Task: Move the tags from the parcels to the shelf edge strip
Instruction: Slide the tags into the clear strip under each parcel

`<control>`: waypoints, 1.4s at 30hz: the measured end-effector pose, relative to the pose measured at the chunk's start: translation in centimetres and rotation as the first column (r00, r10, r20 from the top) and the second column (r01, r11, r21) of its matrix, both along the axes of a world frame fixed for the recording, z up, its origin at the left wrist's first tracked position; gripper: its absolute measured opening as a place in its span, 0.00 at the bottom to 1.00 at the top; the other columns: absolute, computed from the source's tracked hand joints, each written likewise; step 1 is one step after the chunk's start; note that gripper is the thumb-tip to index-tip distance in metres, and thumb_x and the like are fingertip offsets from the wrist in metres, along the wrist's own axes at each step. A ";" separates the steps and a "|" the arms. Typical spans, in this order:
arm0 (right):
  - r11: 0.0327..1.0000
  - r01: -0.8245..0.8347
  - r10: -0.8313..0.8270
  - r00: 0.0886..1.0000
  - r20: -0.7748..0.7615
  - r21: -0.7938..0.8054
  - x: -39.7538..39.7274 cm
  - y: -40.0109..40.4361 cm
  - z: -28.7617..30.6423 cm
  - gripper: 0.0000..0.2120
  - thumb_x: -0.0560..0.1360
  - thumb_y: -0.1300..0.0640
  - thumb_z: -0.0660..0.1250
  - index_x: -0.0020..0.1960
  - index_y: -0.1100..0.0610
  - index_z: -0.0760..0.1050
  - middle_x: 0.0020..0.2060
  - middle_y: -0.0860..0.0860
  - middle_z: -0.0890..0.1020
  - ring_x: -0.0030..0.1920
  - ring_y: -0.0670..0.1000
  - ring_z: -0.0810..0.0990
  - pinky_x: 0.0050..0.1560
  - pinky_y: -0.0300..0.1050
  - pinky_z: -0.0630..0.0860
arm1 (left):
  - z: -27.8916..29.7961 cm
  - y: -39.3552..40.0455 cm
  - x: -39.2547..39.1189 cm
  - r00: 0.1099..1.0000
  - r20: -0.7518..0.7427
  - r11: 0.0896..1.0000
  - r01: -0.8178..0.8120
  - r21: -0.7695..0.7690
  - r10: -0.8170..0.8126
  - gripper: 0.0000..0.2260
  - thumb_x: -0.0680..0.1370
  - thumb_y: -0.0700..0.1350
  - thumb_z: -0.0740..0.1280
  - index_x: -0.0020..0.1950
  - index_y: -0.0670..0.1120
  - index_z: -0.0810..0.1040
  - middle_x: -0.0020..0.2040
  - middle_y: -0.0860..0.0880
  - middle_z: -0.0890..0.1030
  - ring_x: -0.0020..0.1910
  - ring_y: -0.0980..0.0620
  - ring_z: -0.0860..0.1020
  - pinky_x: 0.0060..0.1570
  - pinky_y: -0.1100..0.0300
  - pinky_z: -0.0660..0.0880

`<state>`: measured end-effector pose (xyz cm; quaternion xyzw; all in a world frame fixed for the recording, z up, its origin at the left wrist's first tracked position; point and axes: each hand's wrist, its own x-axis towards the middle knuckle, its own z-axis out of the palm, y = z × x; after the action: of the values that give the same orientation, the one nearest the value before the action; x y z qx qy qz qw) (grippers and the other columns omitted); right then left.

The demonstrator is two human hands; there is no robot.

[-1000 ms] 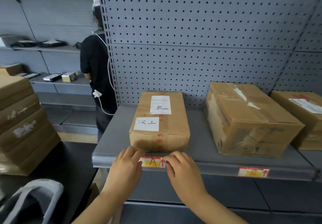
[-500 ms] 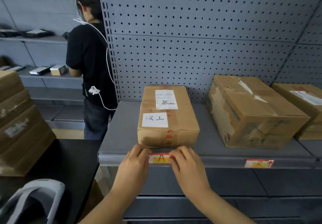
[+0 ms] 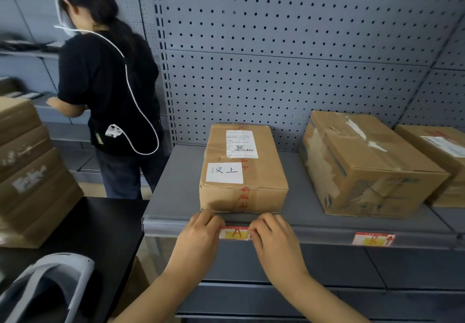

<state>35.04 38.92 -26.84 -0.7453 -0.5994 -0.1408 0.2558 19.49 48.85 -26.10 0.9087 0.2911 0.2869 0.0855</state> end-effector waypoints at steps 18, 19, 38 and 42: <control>0.989 0.066 -0.069 0.997 -0.022 -0.130 0.3 -0.7 0.9 0.12 0.65 0.61 0.77 0.39 0.50 0.76 0.37 0.45 0.77 0.39 0.47 0.76 0.34 0.40 0.75 | 0.3 -0.7 0.7 0.997 -0.032 0.993 0.060 -0.097 -0.063 0.17 0.61 0.31 0.78 0.43 0.47 0.80 0.43 0.48 0.80 0.37 0.50 0.79 0.35 0.61 0.78; 0.988 0.070 -0.075 0.997 -0.026 -0.137 0.3 -0.7 0.9 0.12 0.64 0.61 0.78 0.39 0.50 0.76 0.38 0.45 0.77 0.39 0.48 0.76 0.34 0.40 0.76 | 0.2 -0.7 0.7 0.998 -0.033 0.994 0.059 -0.097 -0.062 0.18 0.61 0.31 0.78 0.44 0.46 0.80 0.44 0.48 0.80 0.38 0.49 0.79 0.35 0.60 0.79; 0.962 0.196 -0.191 0.981 0.047 -0.191 -1.8 -1.9 3.4 0.19 0.52 0.64 0.80 0.40 0.51 0.82 0.36 0.47 0.81 0.34 0.50 0.80 0.29 0.42 0.76 | 2.2 -0.9 -0.6 0.968 -0.238 0.996 0.087 0.000 -0.084 0.15 0.80 0.43 0.59 0.66 0.52 0.72 0.63 0.51 0.72 0.61 0.51 0.72 0.63 0.58 0.67; 0.974 0.153 -0.165 0.984 -0.061 -0.165 -1.5 -3.6 5.5 0.11 0.73 0.65 0.66 0.52 0.55 0.80 0.50 0.50 0.80 0.50 0.53 0.78 0.46 0.47 0.77 | 4.2 -1.9 -0.2 0.966 -0.258 0.998 0.036 0.050 -0.022 0.14 0.77 0.41 0.60 0.62 0.49 0.74 0.60 0.49 0.74 0.56 0.47 0.75 0.55 0.55 0.70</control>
<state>33.52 35.36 -21.30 -0.8135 -0.5374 -0.0849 0.2053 19.28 46.90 -21.91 0.9444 0.2783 0.1731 0.0267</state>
